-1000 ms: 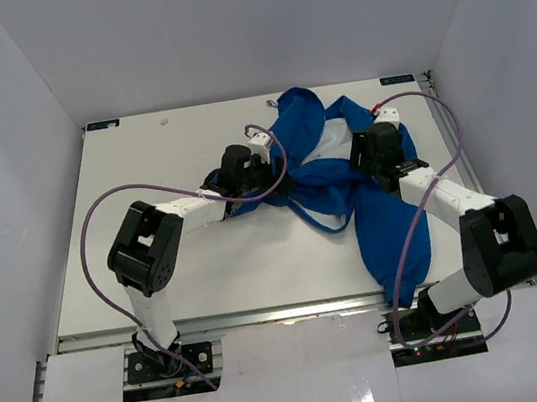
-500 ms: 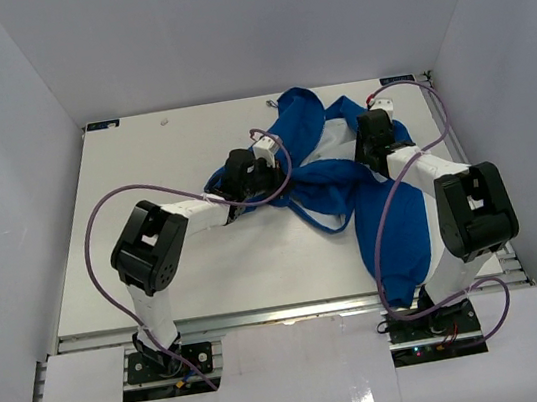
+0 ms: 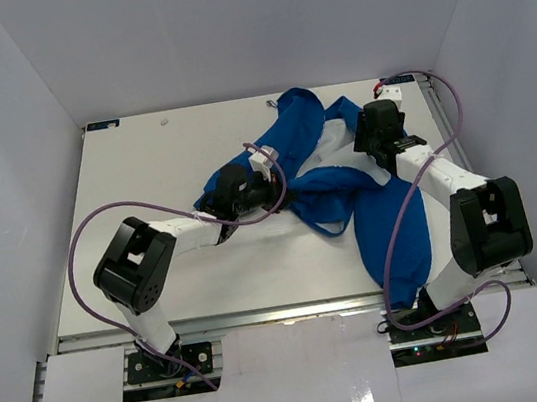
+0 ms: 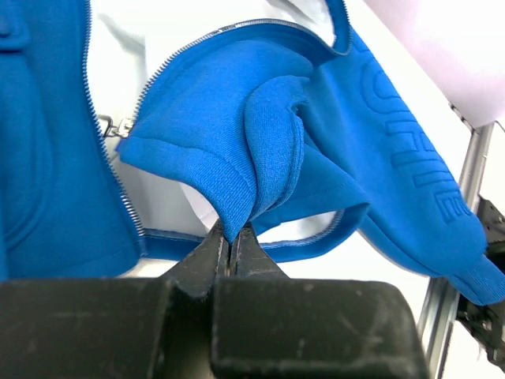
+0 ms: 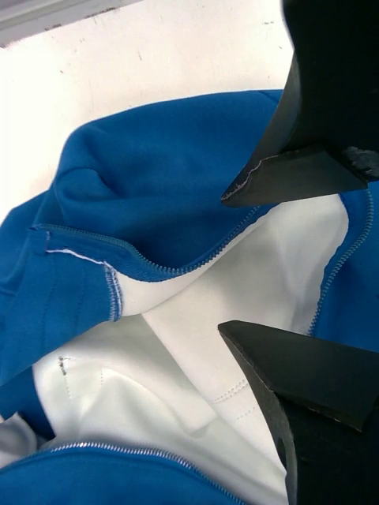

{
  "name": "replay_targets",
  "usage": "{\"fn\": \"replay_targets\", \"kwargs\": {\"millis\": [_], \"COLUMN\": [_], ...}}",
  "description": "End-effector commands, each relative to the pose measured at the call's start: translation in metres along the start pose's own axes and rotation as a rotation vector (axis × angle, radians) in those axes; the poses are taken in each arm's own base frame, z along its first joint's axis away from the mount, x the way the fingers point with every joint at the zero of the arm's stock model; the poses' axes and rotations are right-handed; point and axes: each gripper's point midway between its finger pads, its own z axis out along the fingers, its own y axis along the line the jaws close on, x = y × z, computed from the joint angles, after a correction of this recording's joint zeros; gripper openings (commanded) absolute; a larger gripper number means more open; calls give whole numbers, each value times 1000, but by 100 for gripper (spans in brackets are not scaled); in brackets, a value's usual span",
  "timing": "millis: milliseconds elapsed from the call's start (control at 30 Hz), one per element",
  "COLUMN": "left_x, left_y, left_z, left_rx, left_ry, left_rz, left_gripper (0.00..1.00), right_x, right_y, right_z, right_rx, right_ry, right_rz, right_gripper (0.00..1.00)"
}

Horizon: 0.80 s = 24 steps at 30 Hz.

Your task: Zip up the jacket

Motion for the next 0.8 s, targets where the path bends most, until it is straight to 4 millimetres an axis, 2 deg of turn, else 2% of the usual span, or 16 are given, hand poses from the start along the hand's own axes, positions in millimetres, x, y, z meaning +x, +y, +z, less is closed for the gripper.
{"fn": "replay_targets", "kwargs": {"millis": [0,100,267,367,433,467,500,600,633,700,767], "left_x": [-20,-19,-14,-6,1,3,4,16,20,28,36], "left_y": [-28,-32,-41,-48,-49,-51,-53,-58,-59,-55,-56], "left_z": [-5,-9,-19,-20,-21,-22,-22,-21,-21,-21,-20], "left_rx": [92,96,107,117,120,122,125,129,122,97,90], "left_ry": [-40,-47,-68,-65,-58,-58,-65,-56,-56,-64,-65], "left_rz": [39,46,43,45,45,45,48,56,60,65,68], "left_gripper": [0,0,0,0,0,0,0,0,0,0,0], "right_x": [-9,-8,15,23,20,16,10,-26,-42,-88,-119], "right_y": [-10,-10,-2,4,6,9,13,25,32,53,74], "right_z": [-8,0,23,36,44,46,47,44,41,30,20], "right_rx": [31,25,-12,-21,-20,-26,-34,-81,-111,-202,-312], "right_ry": [-32,-13,72,105,117,116,110,70,51,-22,-62], "right_rz": [8,-9,-22,-31,-29,-27,-22,7,24,75,125], "right_gripper": [67,68,67,60,36,17,9,8,8,8,8]}}
